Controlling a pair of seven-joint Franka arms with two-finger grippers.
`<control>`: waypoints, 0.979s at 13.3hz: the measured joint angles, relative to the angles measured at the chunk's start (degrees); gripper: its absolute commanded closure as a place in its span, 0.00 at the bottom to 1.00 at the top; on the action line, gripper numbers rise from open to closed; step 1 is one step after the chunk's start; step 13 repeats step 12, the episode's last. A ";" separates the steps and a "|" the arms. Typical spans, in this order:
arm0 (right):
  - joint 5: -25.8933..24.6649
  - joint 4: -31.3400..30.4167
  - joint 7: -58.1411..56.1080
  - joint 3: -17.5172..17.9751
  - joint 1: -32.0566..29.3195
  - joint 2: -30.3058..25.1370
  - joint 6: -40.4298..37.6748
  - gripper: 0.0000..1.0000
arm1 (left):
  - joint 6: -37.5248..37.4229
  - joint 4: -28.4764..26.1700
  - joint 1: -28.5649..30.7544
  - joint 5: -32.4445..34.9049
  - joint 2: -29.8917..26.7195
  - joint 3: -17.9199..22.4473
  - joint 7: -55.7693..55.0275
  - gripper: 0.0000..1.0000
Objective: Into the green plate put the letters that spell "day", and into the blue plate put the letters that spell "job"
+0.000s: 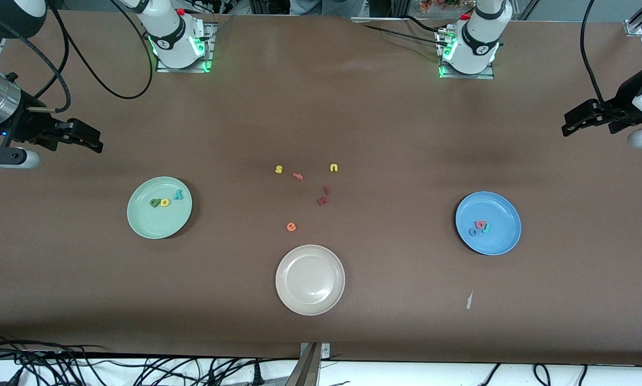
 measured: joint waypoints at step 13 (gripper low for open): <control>0.00 0.00 -0.04 0.00 0.00 0.00 0.04 0.00 | 2.96 0.39 0.50 -0.93 1.61 0.75 0.06 0.00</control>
